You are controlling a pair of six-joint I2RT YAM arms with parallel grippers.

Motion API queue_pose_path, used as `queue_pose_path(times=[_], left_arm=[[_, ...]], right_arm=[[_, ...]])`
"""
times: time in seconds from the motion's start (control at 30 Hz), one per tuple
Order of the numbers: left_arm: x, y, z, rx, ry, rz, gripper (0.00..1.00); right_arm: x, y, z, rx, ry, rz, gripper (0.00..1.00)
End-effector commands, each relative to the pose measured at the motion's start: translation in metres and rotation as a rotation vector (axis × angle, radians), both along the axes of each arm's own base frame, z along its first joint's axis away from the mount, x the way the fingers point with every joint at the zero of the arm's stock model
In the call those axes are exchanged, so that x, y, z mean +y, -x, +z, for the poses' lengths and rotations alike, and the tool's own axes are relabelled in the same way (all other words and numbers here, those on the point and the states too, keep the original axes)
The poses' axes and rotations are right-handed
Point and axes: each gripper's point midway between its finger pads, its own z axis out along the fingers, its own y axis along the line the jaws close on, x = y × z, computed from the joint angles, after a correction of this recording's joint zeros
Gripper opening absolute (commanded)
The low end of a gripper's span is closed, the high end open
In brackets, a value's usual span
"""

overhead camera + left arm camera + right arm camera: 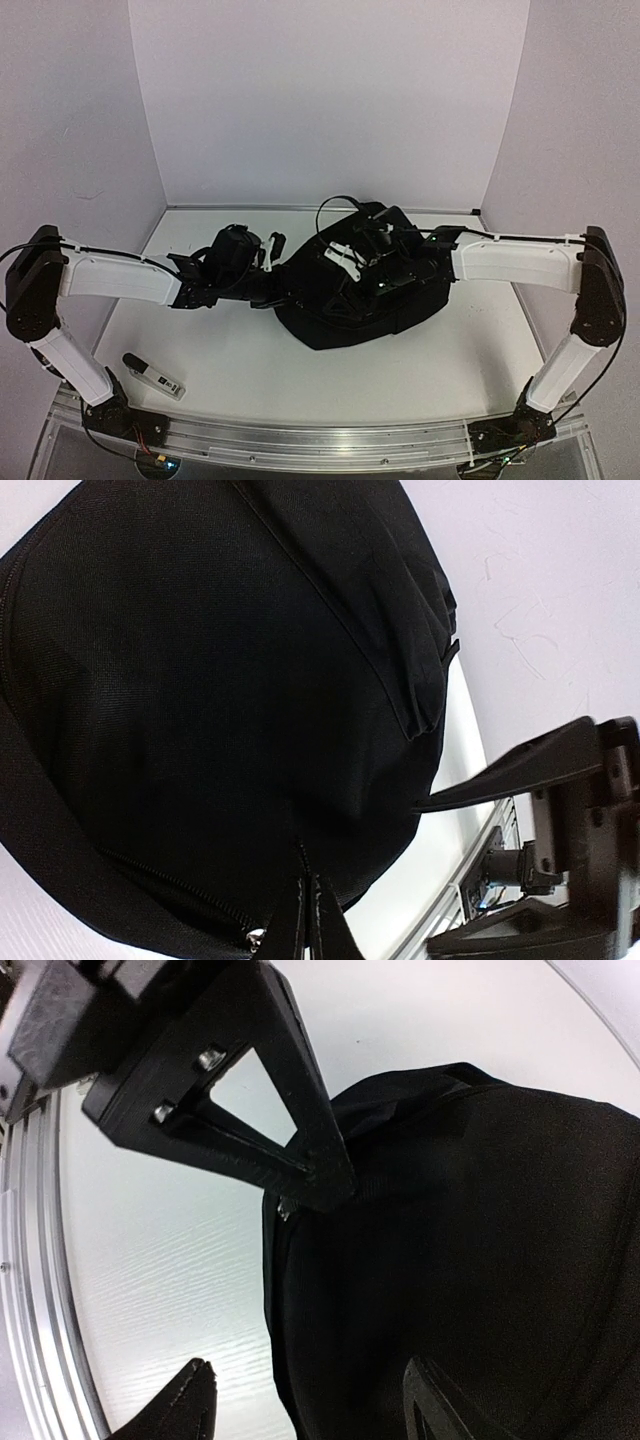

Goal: Pack the student bag
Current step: Zip the student bag at the center of the board.

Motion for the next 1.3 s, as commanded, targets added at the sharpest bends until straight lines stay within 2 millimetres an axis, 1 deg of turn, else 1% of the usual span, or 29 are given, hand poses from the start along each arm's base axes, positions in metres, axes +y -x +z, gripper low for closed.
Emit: queue_pose_path(times=[0.0,0.07,0.1,0.13,0.17,0.23,0.27,0.3,0.33,0.43,0.53,0.67,0.8,0.87,0.93,1.03,1.07,1.17,1.27], left_arm=[[-0.006,-0.005,0.049,-0.076,0.112,0.011,0.00],[-0.005,-0.005,0.050,-0.075,0.113,0.016,0.00],[-0.004,-0.005,0.050,-0.075,0.113,0.021,0.00],[-0.003,-0.006,0.050,-0.076,0.113,0.027,0.00],[-0.002,-0.006,0.050,-0.078,0.110,0.031,0.00],[0.002,-0.008,0.046,-0.083,0.092,0.045,0.00],[0.005,-0.009,0.045,-0.084,0.084,0.053,0.00],[0.008,-0.010,0.042,-0.085,0.073,0.062,0.00],[0.012,-0.012,0.040,-0.086,0.065,0.073,0.00],[0.028,-0.021,0.031,-0.084,0.037,0.121,0.00],[0.042,-0.031,0.027,-0.092,0.020,0.162,0.00],[0.053,-0.045,0.021,-0.103,-0.019,0.201,0.00],[0.052,-0.051,0.018,-0.102,-0.025,0.199,0.00],[0.046,-0.050,0.019,-0.105,-0.004,0.167,0.00],[0.032,-0.042,0.022,-0.108,0.054,0.083,0.00],[0.006,-0.024,0.028,-0.113,0.135,-0.060,0.00],[-0.005,-0.014,0.031,-0.118,0.158,-0.115,0.00],[-0.031,0.007,0.041,-0.146,0.164,-0.221,0.00],[-0.057,0.026,0.043,-0.142,0.158,-0.300,0.00]], right_arm=[[0.028,-0.009,0.000,-0.054,-0.034,0.015,0.65],[0.035,-0.008,-0.013,-0.057,-0.014,0.025,0.64],[0.037,-0.007,-0.020,-0.062,0.002,0.030,0.61],[0.038,-0.008,-0.026,-0.067,0.020,0.031,0.57],[0.037,-0.008,-0.034,-0.067,0.037,0.028,0.51],[0.032,-0.010,-0.042,-0.070,0.064,0.009,0.28],[0.029,-0.010,-0.043,-0.072,0.071,0.001,0.14],[0.025,-0.009,-0.041,-0.077,0.071,-0.005,0.05],[0.021,-0.007,-0.040,-0.079,0.075,-0.009,0.01],[0.005,0.003,-0.029,-0.099,0.075,-0.006,0.00],[-0.015,0.018,-0.029,-0.109,0.107,0.034,0.00],[-0.041,0.036,-0.039,-0.109,0.179,0.083,0.00],[-0.066,0.045,-0.049,-0.148,0.247,0.114,0.00],[-0.074,0.050,-0.053,-0.150,0.263,0.118,0.00],[-0.077,0.053,-0.051,-0.141,0.254,0.118,0.00],[-0.069,0.056,-0.045,-0.118,0.216,0.127,0.00],[-0.066,0.056,-0.043,-0.113,0.209,0.131,0.00],[-0.057,0.053,-0.041,-0.108,0.197,0.143,0.00],[-0.050,0.051,-0.039,-0.101,0.189,0.153,0.00]])
